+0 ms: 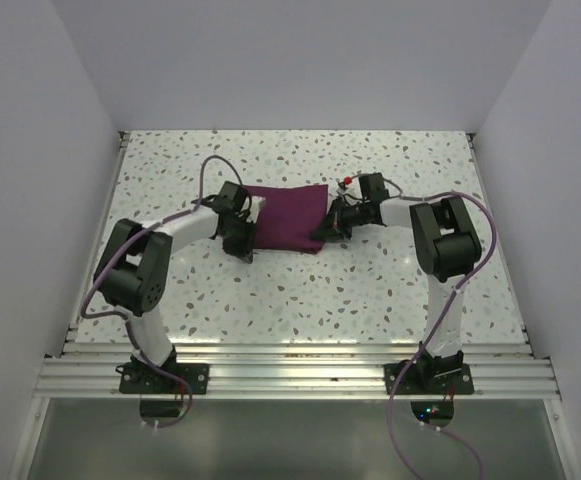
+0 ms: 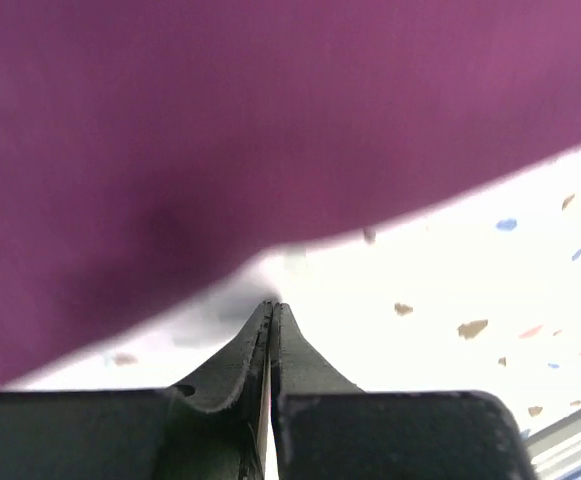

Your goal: Prepare the surgical pack

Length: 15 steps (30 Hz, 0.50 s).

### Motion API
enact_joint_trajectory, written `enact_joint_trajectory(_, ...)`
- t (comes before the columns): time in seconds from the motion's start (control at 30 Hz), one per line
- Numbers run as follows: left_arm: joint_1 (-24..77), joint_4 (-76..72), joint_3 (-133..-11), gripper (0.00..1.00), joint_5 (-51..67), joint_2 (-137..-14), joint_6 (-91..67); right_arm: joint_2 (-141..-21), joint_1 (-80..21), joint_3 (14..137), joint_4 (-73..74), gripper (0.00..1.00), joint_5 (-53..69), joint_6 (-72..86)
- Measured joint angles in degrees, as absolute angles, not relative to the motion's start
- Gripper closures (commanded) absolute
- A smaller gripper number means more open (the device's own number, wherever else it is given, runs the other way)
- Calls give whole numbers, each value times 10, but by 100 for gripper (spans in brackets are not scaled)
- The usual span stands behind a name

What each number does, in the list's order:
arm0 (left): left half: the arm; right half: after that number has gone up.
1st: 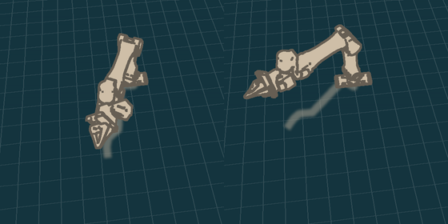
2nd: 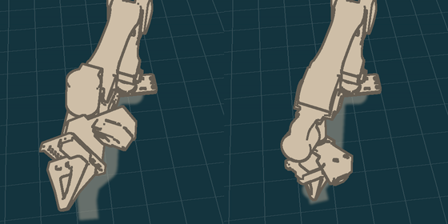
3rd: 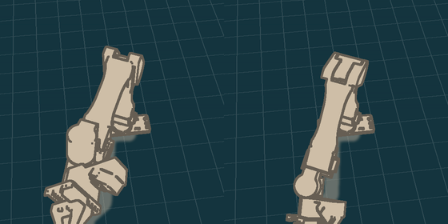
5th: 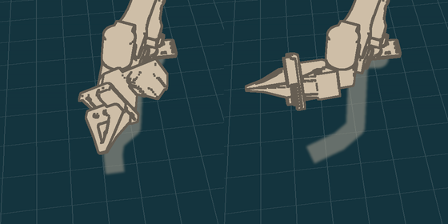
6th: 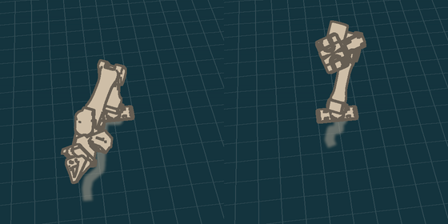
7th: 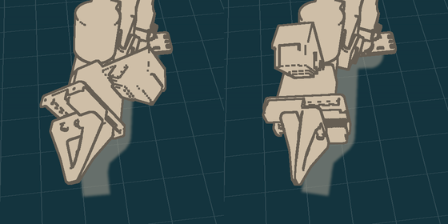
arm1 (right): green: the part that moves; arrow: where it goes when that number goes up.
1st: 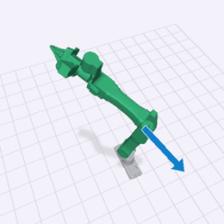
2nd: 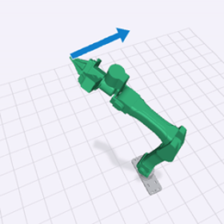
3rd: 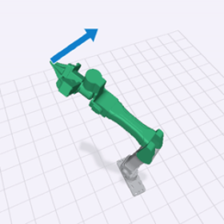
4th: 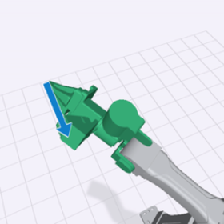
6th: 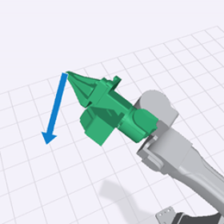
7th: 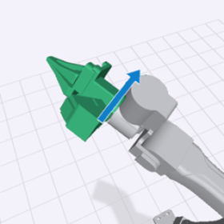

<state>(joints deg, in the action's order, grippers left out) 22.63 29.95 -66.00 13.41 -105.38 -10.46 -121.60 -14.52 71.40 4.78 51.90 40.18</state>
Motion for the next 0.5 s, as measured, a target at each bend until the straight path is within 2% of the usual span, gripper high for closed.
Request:
enact_joint_trajectory(0.23,226,301,-552,90,150,-931,-132,-1201,-150,743,114,94,510,367)
enact_joint_trajectory(0.5,226,305,-519,84,150,-797,-170,-1174,-156,742,133,95,514,349)
